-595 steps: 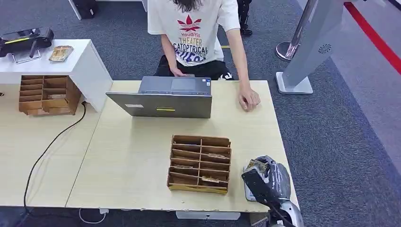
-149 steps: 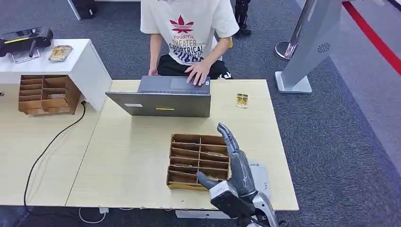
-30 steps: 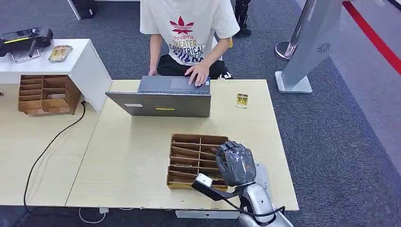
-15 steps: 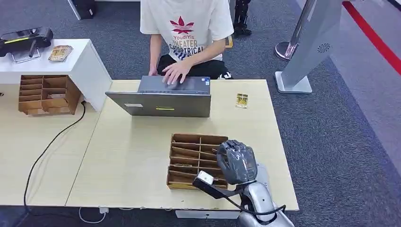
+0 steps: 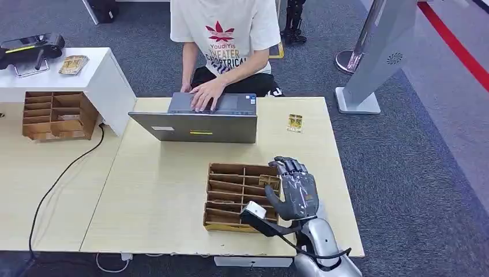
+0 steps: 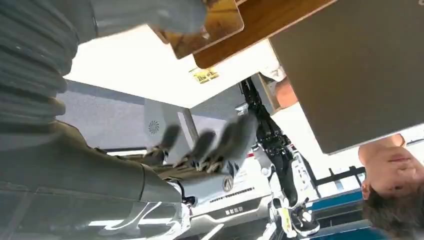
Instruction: Pass the card to the sensor for recognition and then transmit it.
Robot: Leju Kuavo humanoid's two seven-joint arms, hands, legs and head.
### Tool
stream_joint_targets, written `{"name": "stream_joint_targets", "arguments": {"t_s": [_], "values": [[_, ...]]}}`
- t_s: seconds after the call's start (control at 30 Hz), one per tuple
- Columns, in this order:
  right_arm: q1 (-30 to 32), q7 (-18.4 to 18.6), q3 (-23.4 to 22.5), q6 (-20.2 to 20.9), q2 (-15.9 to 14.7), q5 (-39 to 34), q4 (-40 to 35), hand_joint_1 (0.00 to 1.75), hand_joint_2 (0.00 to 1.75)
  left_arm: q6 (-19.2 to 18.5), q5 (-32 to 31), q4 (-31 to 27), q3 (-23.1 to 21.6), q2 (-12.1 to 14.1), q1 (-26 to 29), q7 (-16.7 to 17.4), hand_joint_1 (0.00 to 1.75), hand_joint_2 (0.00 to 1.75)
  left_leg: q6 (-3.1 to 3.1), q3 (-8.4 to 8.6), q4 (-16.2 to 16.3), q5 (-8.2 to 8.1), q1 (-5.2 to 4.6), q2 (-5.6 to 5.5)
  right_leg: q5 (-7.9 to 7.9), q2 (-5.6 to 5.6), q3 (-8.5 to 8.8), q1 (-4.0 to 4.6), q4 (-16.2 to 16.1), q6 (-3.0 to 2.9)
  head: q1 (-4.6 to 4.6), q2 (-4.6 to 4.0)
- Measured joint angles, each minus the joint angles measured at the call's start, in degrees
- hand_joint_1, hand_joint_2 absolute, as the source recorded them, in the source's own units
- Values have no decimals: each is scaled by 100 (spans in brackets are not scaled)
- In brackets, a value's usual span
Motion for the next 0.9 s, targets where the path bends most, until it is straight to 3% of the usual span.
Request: {"name": "stream_joint_targets", "arguments": {"t_s": [0.53,0.77,0.87,0.9], "values": [[-9,-72,-42,199,0,-151,-96,0,175,-17,-7,0,0,0,0,0,0,0,0,-1,0,0,0,0,0,0,0,0,0,0,0,0],[22,-236,-87,138,0,-563,-183,3,175,-20,48,0,0,0,1,0,0,0,0,0,0,0,0,0,0,0,-1,0,0,0,0,0],[90,-348,-136,114,0,-796,-348,12,175,-20,68,0,2,0,1,-4,0,0,0,0,0,0,0,0,0,0,-1,0,0,0,0,0],[125,-451,-149,133,0,-982,-429,28,175,-20,87,0,2,0,0,-7,0,0,0,0,0,0,0,0,0,0,-1,0,0,0,0,0]]}}
